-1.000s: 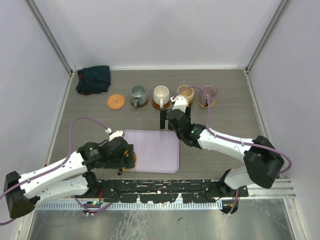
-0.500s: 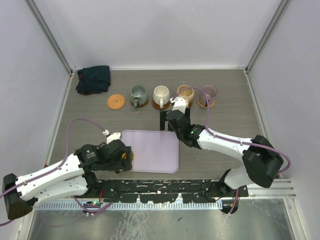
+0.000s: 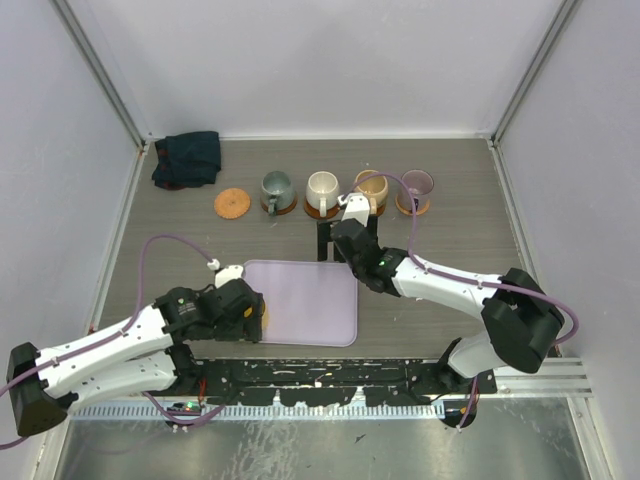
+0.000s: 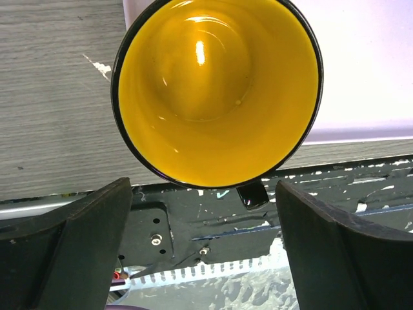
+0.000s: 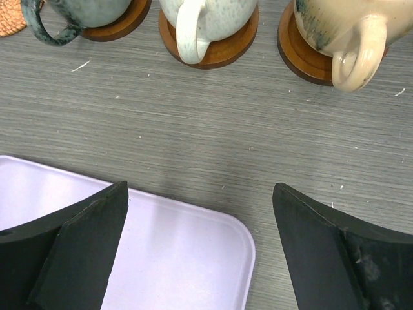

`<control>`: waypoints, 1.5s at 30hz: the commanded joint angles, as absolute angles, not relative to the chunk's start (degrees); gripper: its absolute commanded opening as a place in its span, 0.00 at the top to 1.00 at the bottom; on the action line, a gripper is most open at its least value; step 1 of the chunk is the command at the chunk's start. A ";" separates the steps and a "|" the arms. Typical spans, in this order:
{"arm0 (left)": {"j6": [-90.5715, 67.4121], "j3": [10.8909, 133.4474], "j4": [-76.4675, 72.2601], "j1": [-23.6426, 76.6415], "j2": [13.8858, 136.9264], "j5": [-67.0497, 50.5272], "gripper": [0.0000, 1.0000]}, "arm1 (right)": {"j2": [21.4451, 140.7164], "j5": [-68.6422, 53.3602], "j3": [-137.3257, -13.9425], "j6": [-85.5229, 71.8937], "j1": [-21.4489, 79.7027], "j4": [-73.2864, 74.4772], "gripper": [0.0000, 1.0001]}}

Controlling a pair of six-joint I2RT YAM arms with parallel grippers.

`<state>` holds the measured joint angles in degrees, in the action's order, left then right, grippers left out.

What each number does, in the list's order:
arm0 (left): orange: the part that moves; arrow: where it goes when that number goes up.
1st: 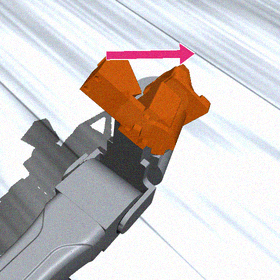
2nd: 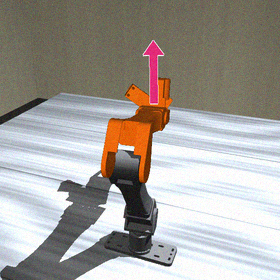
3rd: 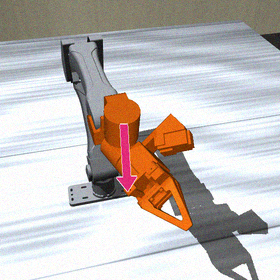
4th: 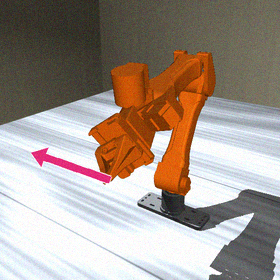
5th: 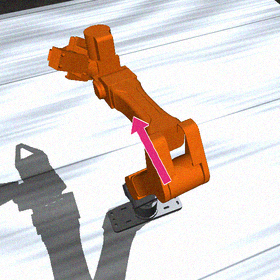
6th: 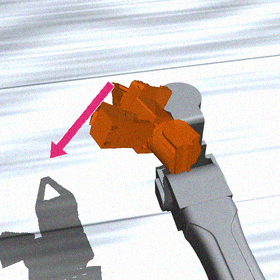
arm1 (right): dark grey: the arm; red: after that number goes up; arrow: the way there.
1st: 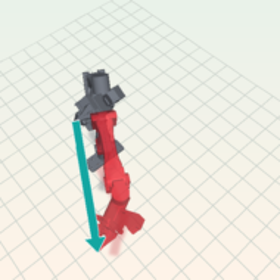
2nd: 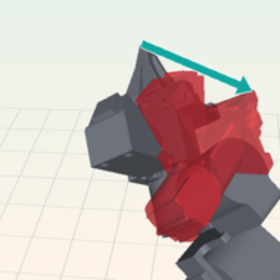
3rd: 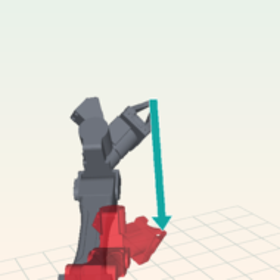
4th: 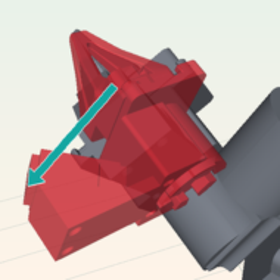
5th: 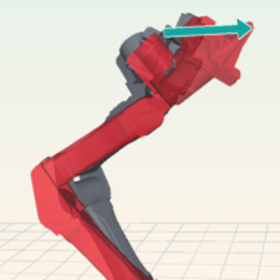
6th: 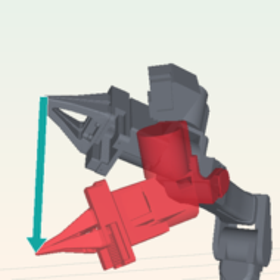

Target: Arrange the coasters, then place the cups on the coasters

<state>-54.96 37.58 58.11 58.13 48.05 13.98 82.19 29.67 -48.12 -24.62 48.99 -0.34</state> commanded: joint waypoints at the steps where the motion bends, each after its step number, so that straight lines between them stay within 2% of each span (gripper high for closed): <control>1: -54.94 37.53 56.93 58.37 47.58 16.60 0.08 | 82.09 30.01 -49.69 -25.84 49.32 -1.80 0.03; 6: -56.25 36.84 56.77 58.39 47.05 16.89 0.14 | 82.17 29.94 -49.66 -25.83 49.31 -1.76 0.03; 13: -58.38 36.65 59.73 58.40 46.69 18.21 0.35 | 82.41 29.73 -49.39 -26.26 49.31 -1.75 0.03; 17: -58.32 36.52 59.64 58.37 46.96 17.89 0.37 | 82.70 29.63 -49.45 -26.28 49.31 -1.72 0.03; 19: -58.02 36.35 59.11 58.36 47.23 17.72 0.43 | 82.77 29.67 -49.44 -26.35 49.31 -1.75 0.03; 30: -57.49 34.32 55.20 58.36 50.68 17.38 0.41 | 83.23 29.64 -49.22 -26.03 49.31 -2.02 0.03; 40: -57.28 32.97 52.52 58.39 49.96 18.77 0.53 | 83.92 28.78 -49.15 -26.19 49.31 -2.87 0.03; 45: -57.15 32.45 51.24 58.44 50.73 18.93 0.56 | 84.10 28.56 -49.15 -26.41 49.33 -2.98 0.03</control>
